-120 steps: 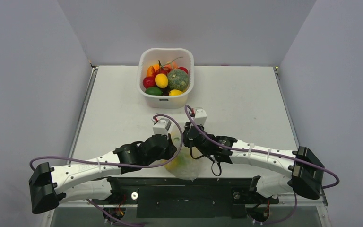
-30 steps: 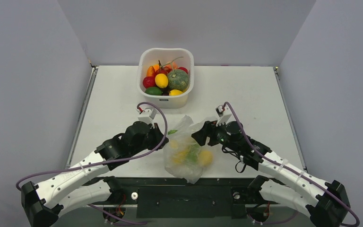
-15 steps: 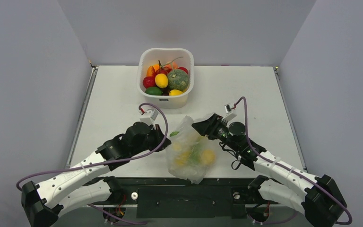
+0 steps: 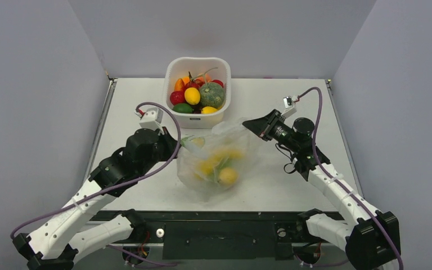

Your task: Take the fake fruits out of the plastic bag

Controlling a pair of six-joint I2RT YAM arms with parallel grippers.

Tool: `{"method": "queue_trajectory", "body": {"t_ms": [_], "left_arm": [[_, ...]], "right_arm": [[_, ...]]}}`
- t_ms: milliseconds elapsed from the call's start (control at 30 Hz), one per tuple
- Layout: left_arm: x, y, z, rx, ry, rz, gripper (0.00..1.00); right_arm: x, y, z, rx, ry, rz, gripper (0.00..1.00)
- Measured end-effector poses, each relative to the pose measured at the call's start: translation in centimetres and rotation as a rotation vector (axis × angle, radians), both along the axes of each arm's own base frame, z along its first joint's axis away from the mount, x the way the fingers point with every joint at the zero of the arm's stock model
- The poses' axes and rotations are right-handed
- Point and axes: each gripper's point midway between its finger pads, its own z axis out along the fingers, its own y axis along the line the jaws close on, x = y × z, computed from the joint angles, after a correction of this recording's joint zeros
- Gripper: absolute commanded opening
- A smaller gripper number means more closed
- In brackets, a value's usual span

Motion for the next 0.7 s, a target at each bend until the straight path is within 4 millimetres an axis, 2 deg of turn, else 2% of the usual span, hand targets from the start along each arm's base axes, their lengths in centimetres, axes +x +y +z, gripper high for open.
{"method": "queue_trajectory", "body": {"t_ms": [167, 233, 300, 433, 500, 567, 633, 700], "left_arm": [[2.0, 3.3, 4.4, -0.008, -0.095, 0.095, 0.0], [2.5, 3.9, 5.0, -0.008, -0.105, 0.117, 0.0], [2.7, 4.1, 4.8, -0.002, -0.098, 0.119, 0.0], [2.9, 3.7, 2.8, 0.019, -0.05, 0.102, 0.35], [2.6, 3.6, 0.8, 0.031, -0.005, 0.086, 0.6], [1.6, 3.5, -1.3, 0.032, 0.044, 0.059, 0.72], [0.0, 3.6, -3.2, 0.029, 0.093, 0.027, 0.79], [-1.6, 3.7, -3.8, 0.011, 0.122, -0.006, 0.81]], "right_arm": [[0.0, 1.7, 2.0, 0.049, 0.01, 0.142, 0.0], [0.1, 2.2, 2.7, 0.064, 0.008, 0.18, 0.0], [0.3, 2.5, 3.2, 0.07, 0.001, 0.194, 0.0], [0.6, 2.4, 3.1, 0.056, -0.011, 0.184, 0.0], [0.7, 2.0, 1.8, 0.02, -0.004, 0.164, 0.0], [0.3, 1.7, -0.8, -0.033, 0.029, 0.151, 0.0], [-0.4, 1.3, -3.6, -0.086, 0.077, 0.144, 0.0], [-1.7, 0.9, -6.7, -0.148, 0.133, 0.149, 0.0]]}}
